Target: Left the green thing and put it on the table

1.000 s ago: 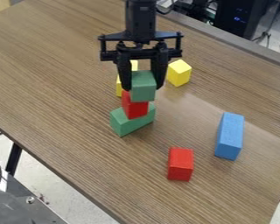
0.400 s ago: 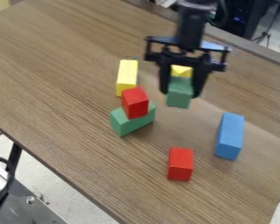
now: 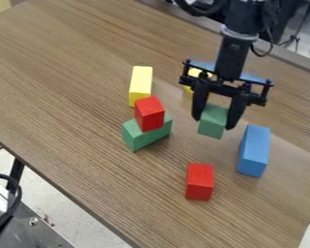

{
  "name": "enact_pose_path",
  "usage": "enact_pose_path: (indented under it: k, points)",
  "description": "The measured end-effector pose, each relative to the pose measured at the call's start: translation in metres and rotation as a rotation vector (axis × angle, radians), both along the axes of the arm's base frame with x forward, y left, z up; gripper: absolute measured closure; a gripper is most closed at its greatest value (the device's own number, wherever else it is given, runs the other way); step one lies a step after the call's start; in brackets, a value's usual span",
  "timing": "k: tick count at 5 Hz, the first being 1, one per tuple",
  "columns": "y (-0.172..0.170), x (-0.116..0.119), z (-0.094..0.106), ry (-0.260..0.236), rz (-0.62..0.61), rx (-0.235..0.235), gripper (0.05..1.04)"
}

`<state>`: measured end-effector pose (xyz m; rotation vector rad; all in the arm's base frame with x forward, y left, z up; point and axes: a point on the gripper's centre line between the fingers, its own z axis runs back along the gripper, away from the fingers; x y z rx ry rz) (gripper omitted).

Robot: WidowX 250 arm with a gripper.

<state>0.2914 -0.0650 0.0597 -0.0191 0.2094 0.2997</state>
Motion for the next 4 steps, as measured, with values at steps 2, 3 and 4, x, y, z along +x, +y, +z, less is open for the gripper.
enact_pose_path:
  k: [2, 3, 4]
  points:
    - [0.011, -0.011, -0.017, 0.019, 0.034, -0.042, 0.447]
    - [0.012, -0.01, -0.017, 0.012, 0.031, -0.046, 0.155]
    - [0.012, -0.006, 0.0, -0.057, 0.015, -0.048, 0.081]
